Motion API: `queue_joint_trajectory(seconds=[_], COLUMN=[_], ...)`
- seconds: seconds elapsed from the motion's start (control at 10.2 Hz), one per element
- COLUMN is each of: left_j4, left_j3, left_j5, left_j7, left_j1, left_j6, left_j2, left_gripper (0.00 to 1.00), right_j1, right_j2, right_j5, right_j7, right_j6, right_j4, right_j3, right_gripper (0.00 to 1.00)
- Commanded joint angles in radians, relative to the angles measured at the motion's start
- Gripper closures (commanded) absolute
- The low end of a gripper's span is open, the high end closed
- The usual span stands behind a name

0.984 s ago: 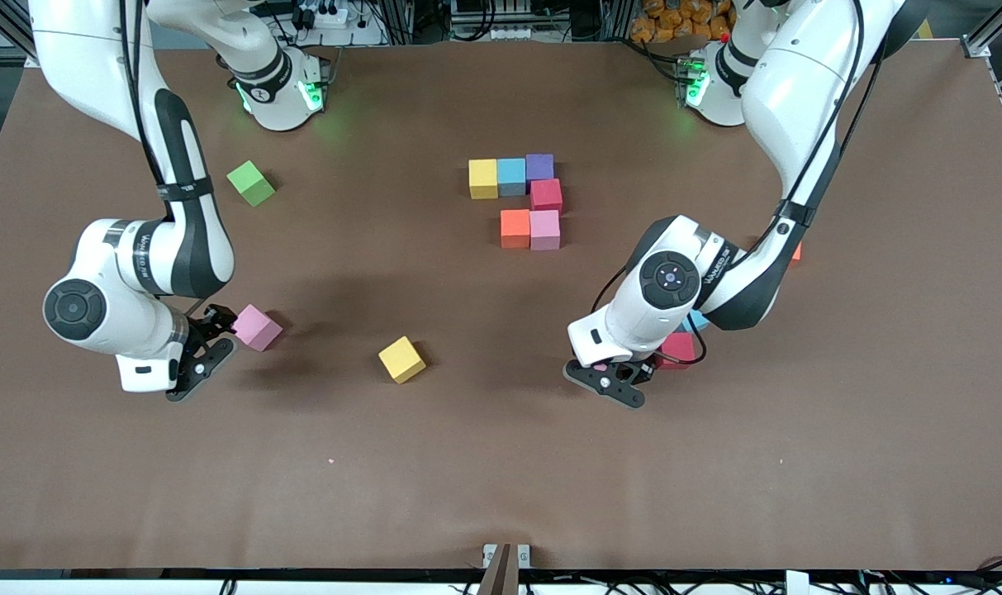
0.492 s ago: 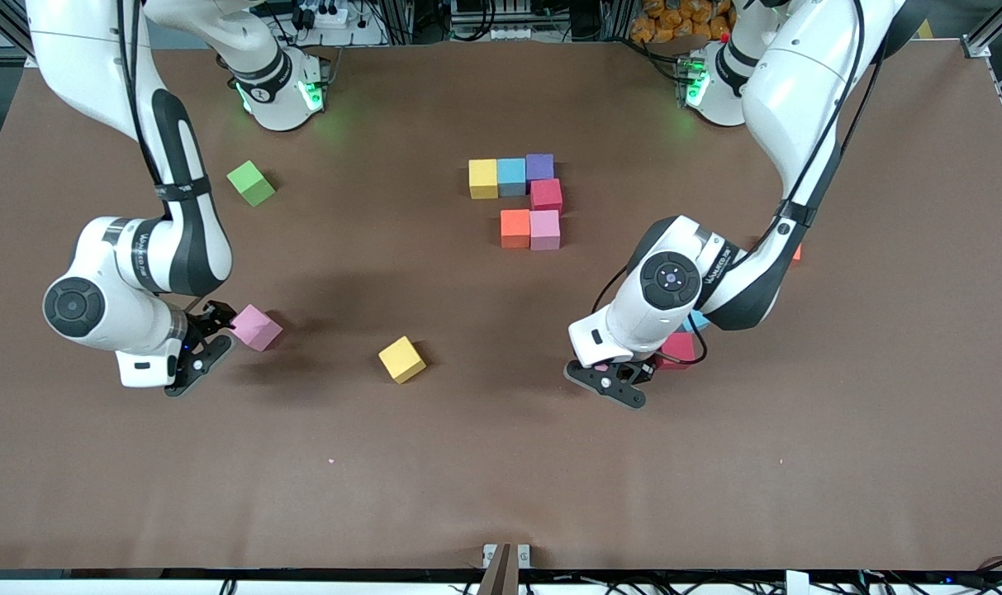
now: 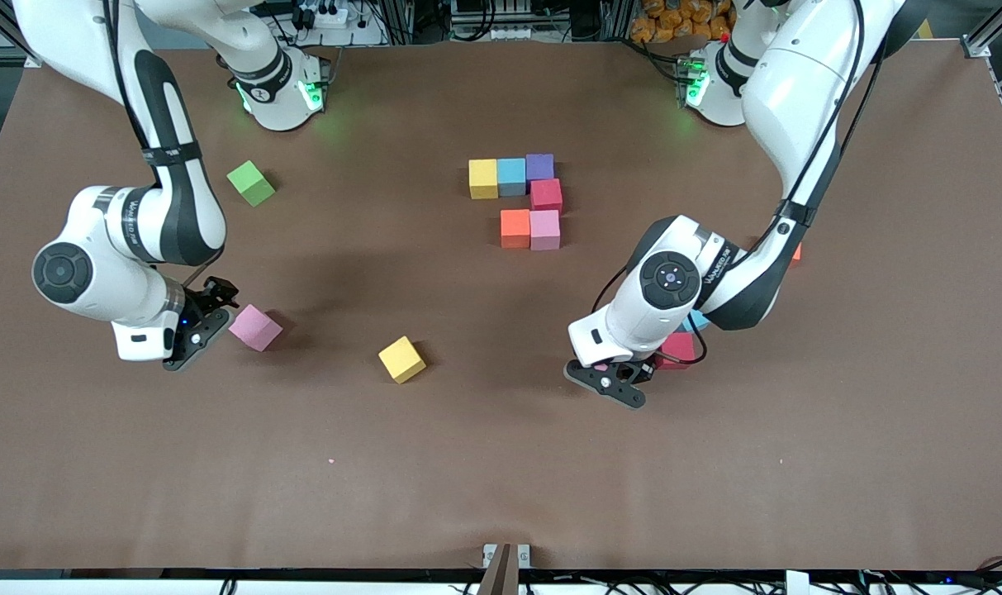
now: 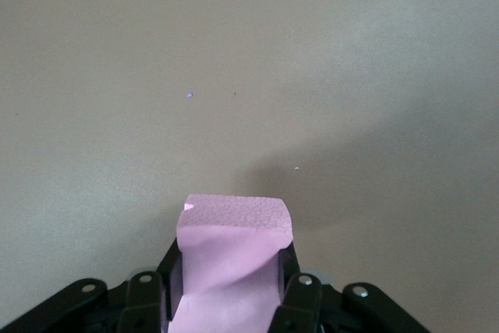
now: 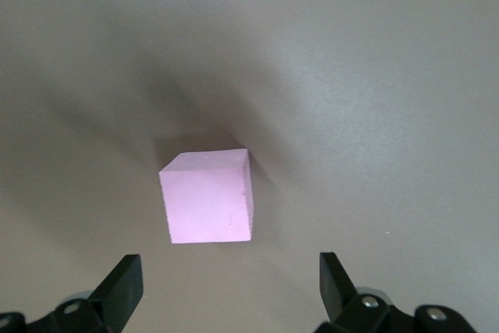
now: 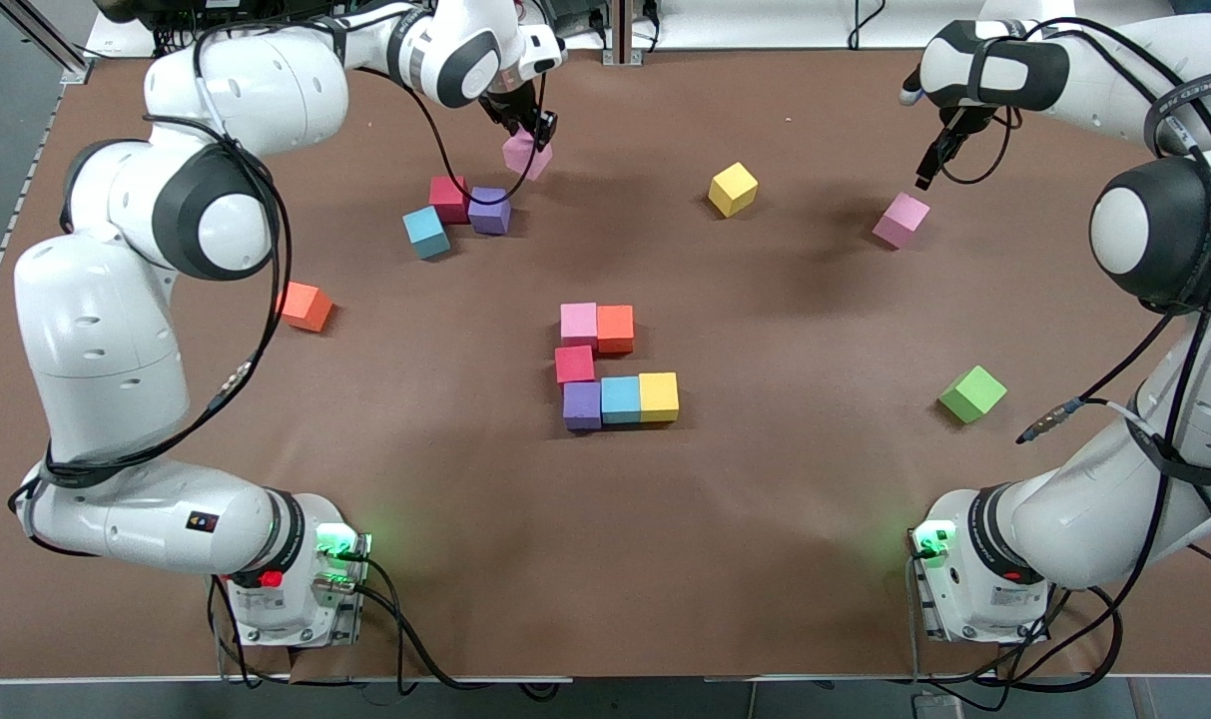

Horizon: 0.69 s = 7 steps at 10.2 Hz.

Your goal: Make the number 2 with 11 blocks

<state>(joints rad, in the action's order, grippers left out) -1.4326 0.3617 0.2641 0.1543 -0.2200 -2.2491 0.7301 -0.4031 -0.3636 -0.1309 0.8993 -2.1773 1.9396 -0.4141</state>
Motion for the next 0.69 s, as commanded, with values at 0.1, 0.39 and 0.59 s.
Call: queue_joint_trajectory(seconds=[0.1, 0.39, 0.59], left_j4=[-0.012, -0.012, -0.012], left_j3=[0.002, 0.005, 0.005], left_j5=[0.01, 0.009, 0.009], left_j7=[0.021, 0.021, 0.019], left_j1=[-0.002, -0.002, -0.001], left_j6=[0.016, 0.016, 0.016], left_j2=[-0.026, -0.034, -0.038], left_gripper=[0.65, 0.65, 0.65], right_j1=[0.029, 0.067, 0.067], right_j2=[0.011, 0.011, 0.002], right_j5=[0.002, -0.001, -0.001], right_j7=[0.012, 0.053, 0.053], right_j6=[-0.053, -0.05, -0.052], right_j4=[0.033, 0.027, 0.027], right_j3=[0.006, 0.008, 0.008], right_gripper=[0.0, 0.0, 0.0])
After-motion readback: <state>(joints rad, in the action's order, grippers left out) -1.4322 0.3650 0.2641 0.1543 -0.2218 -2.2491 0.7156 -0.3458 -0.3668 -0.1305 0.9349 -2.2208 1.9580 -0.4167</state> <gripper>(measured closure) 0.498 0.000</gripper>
